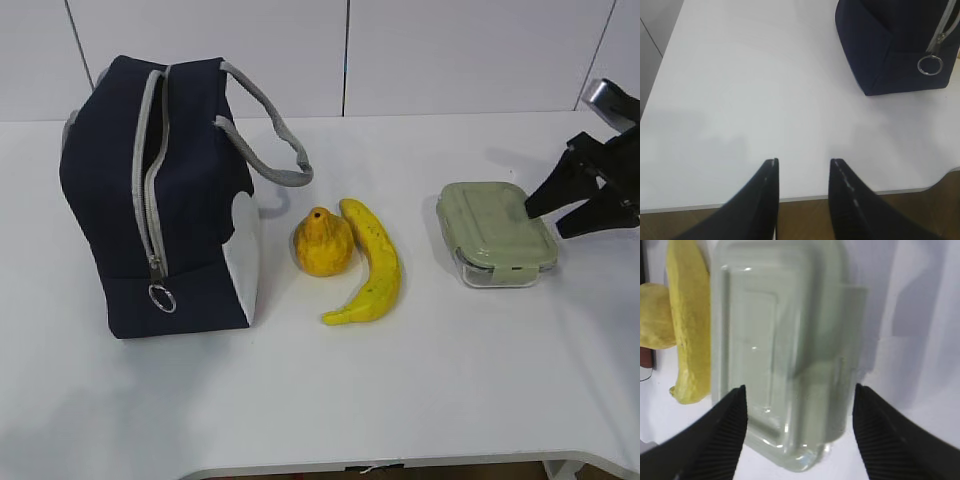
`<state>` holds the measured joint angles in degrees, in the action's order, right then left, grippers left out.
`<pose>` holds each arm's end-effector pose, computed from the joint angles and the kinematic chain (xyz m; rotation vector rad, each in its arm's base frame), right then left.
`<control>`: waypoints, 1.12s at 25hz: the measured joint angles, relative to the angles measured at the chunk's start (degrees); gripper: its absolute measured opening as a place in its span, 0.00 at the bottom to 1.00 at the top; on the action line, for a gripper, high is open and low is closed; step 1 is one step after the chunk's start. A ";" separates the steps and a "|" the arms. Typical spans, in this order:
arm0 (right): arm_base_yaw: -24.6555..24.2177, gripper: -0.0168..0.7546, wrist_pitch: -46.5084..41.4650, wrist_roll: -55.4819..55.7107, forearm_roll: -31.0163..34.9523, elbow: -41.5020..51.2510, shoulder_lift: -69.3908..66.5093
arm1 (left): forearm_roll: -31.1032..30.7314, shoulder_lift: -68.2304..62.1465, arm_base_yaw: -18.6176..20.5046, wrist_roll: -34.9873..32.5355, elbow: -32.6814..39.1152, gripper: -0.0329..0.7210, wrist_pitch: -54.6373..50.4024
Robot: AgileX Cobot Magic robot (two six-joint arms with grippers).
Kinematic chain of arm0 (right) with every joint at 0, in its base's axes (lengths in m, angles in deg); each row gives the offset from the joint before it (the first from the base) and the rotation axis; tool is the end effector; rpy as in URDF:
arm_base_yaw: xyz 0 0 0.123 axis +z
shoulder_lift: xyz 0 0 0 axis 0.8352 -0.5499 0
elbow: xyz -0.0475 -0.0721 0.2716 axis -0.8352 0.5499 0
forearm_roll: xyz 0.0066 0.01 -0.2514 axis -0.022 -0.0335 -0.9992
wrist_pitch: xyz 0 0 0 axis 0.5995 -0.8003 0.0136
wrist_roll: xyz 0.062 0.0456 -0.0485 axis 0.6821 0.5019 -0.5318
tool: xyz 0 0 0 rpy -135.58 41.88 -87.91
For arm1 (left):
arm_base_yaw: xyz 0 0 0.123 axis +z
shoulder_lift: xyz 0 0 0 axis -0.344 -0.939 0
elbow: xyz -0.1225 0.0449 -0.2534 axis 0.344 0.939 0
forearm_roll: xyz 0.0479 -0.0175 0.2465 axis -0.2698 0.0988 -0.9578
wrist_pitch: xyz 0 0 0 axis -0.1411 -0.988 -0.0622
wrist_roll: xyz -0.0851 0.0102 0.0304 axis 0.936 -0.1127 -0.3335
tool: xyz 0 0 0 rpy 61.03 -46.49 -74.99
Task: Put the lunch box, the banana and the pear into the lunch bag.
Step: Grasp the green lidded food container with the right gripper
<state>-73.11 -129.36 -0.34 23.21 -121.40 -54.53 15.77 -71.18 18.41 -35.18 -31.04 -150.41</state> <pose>0.4088 -0.0603 0.1932 -0.0808 2.7496 0.9311 -0.0059 -0.0044 0.2743 0.0217 2.1020 -0.0947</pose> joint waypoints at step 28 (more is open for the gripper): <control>-2.44 0.82 0.23 -1.10 7.38 -0.13 -1.13 | -0.10 0.00 0.00 0.00 0.00 0.36 0.00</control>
<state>-75.54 -129.13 -1.44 30.59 -121.53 -55.66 15.67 -71.18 18.41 -35.18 -31.04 -150.41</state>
